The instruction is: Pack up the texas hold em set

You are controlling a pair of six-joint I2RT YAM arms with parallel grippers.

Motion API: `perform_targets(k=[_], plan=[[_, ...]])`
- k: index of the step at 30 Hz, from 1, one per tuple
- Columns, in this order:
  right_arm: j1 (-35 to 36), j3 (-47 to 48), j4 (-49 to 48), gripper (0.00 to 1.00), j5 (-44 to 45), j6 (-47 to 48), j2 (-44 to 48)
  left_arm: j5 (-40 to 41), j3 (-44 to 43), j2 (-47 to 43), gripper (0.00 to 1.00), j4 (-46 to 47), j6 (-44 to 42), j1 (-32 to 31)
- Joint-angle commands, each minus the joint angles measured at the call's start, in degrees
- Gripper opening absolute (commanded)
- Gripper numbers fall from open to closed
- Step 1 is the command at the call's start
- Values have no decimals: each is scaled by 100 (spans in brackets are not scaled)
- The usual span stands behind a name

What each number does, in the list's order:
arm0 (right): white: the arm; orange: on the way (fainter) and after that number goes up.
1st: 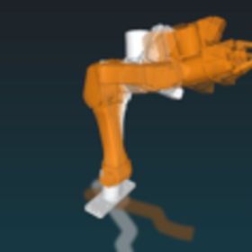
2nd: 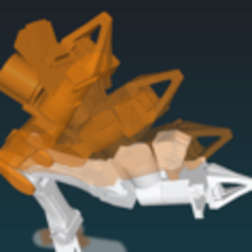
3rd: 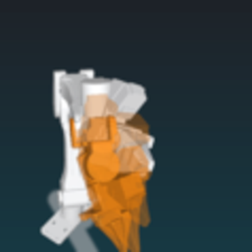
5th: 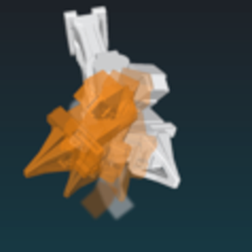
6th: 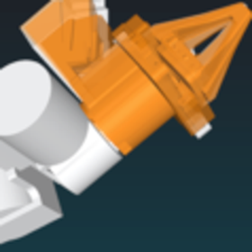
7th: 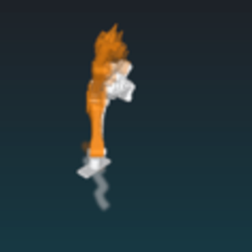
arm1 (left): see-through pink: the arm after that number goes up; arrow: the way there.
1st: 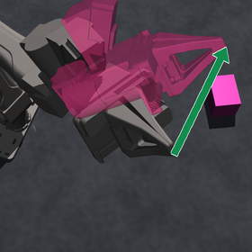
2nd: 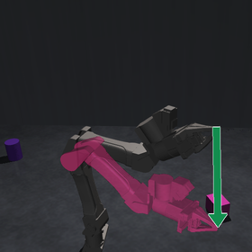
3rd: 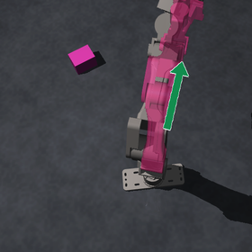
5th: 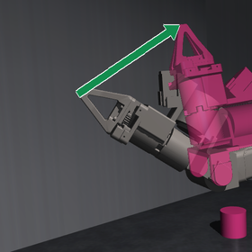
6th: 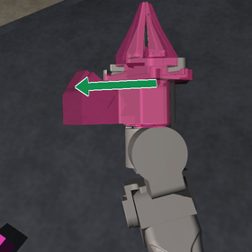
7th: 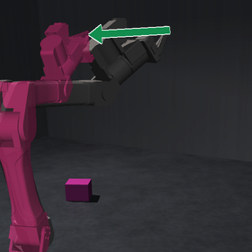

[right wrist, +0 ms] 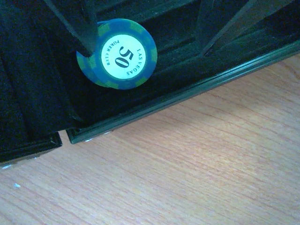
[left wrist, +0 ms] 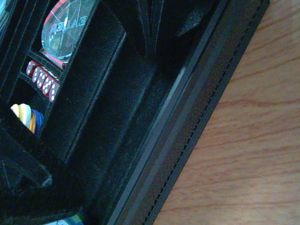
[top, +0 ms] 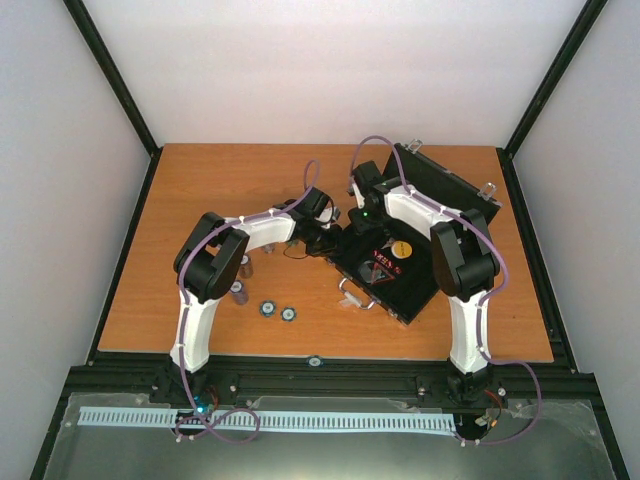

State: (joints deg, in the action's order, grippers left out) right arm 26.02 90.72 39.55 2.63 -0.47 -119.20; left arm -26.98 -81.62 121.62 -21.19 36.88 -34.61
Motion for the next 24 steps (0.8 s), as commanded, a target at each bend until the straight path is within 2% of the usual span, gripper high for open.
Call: perform_targets(k=[1, 11, 21, 24], plan=[[8, 65, 102, 60, 134, 137, 205, 192, 132, 69, 1, -328, -33, 29], [53, -92, 51, 63, 359, 418, 57, 157, 154, 90, 1, -308, -32, 33], [514, -25, 118, 75, 1384, 841, -385, 46, -14, 180, 1, -356, -36, 50], [632, -5, 123, 76, 1789, 939, -562, -1, -160, 207, 1, -407, -16, 71]])
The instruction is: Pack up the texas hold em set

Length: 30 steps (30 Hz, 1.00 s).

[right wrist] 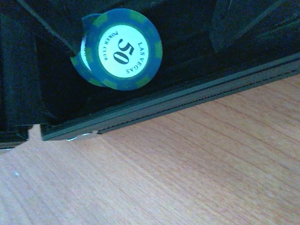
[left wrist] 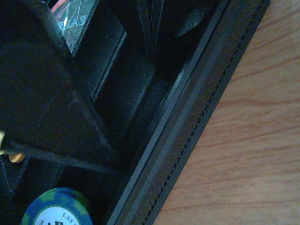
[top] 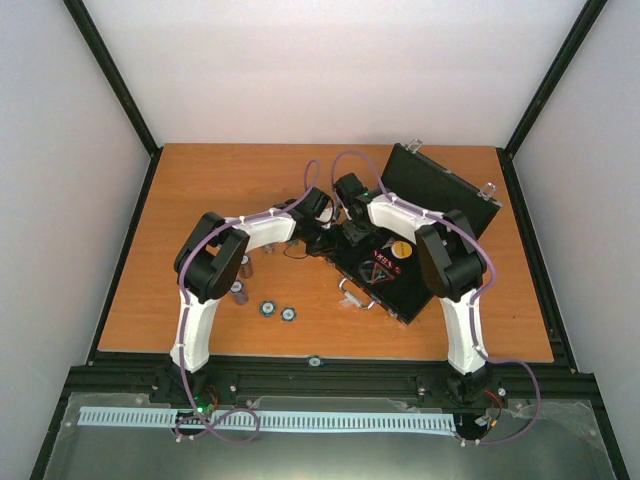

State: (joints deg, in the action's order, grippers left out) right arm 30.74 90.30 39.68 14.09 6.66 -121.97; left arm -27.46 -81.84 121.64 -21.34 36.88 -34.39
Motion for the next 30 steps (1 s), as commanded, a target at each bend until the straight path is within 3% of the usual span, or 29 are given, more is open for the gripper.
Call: perform_targets(k=[1, 6, 11, 14, 19, 22, 30], plan=[[175, 57, 120, 76, 818, 242, -383, 27, -178, 194, 1, -404, -7, 54], [177, 130, 58, 76, 1636, 294, -656, 3, -271, 124, 1, -455, 10, 97], [169, 108, -7, 74, 1868, 364, -748, -53, -136, 107, 1, -460, -15, 179], [164, 48, -56, 61, 1750, 424, -739, -73, -48, 93, 1, -443, -23, 245], [135, 101, 30, 53, 1606, 362, -792, -68, 74, 59, 1, -435, -58, 347], [95, 117, 52, 42, 1369, 318, -698, -83, 147, 33, 1, -409, -54, 388], [-23, 220, 173, 30, 972, 143, -499, -60, 153, 1, 1, -381, -59, 434]])
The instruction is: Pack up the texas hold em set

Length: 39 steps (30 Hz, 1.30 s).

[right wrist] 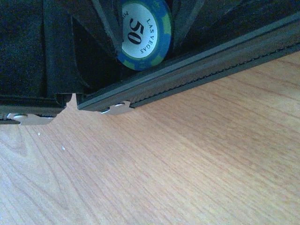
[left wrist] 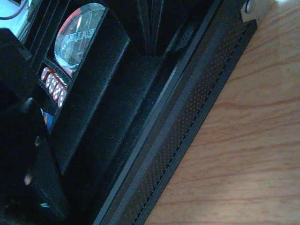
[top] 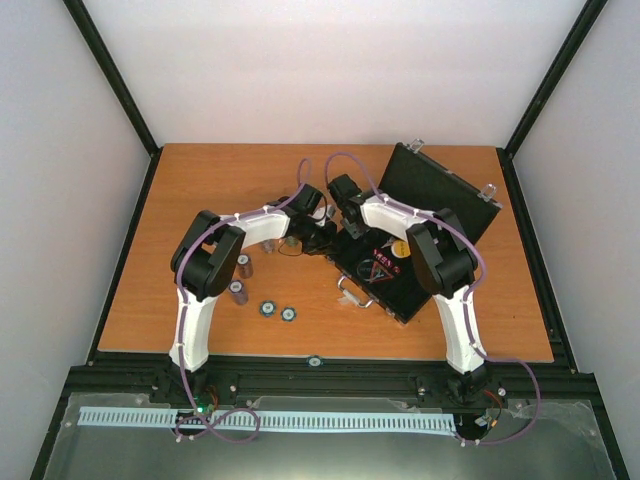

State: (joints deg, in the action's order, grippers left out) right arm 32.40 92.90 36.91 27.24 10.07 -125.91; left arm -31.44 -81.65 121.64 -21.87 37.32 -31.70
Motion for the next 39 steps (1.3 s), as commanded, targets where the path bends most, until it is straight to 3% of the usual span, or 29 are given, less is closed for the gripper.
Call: perform_targets(k=[1, 8, 12, 26, 39], plan=[[-199, -1, 483, 29, -374, -230, -95, 337, 130, 4, 1, -327, -100, 165], [-348, 425, 852, 22, -1393, -840, 7, 366, 123, -48, 1, -311, -85, 165], [-485, 455, 891, 3, -1794, -1145, 40, 376, 105, -52, 1, -310, -85, 169], [-688, 394, 1058, 6, -1415, -1302, -166, 449, 125, -75, 1, -310, -74, 166], [-709, 210, 915, 3, -2299, -1064, 445, 489, -43, 24, 1, -371, -102, 164]])
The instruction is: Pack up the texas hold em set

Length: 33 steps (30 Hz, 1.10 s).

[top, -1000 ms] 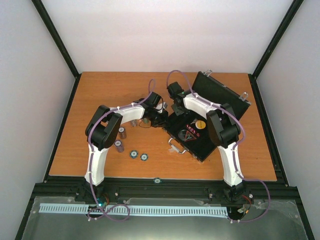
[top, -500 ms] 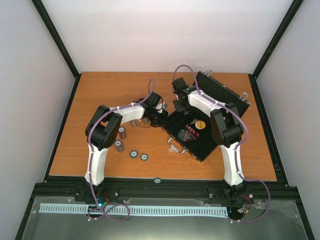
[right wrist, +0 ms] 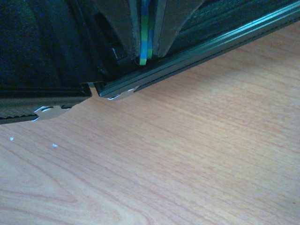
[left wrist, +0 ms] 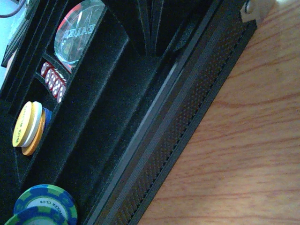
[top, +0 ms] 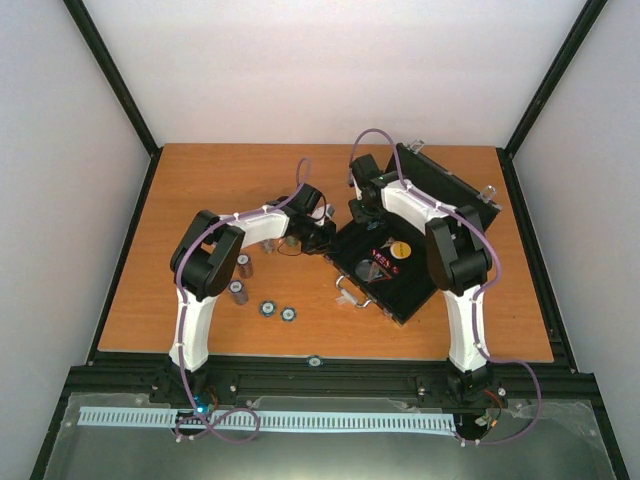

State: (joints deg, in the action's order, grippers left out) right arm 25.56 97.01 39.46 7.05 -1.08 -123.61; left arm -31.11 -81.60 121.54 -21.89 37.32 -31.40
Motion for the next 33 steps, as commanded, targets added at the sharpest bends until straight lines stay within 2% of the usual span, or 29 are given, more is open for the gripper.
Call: perform_targets(k=[1, 14, 33], plan=[[-25, -234, 659, 3, -328, 50, 288, 457, -56, 30, 1, -373, -100, 134], [193, -560, 736, 3, -705, 74, 750, 496, -73, 76, 1, -361, -93, 138], [519, -534, 130, 3, -756, -135, 264, 495, -149, 160, 1, -419, -119, 134]])
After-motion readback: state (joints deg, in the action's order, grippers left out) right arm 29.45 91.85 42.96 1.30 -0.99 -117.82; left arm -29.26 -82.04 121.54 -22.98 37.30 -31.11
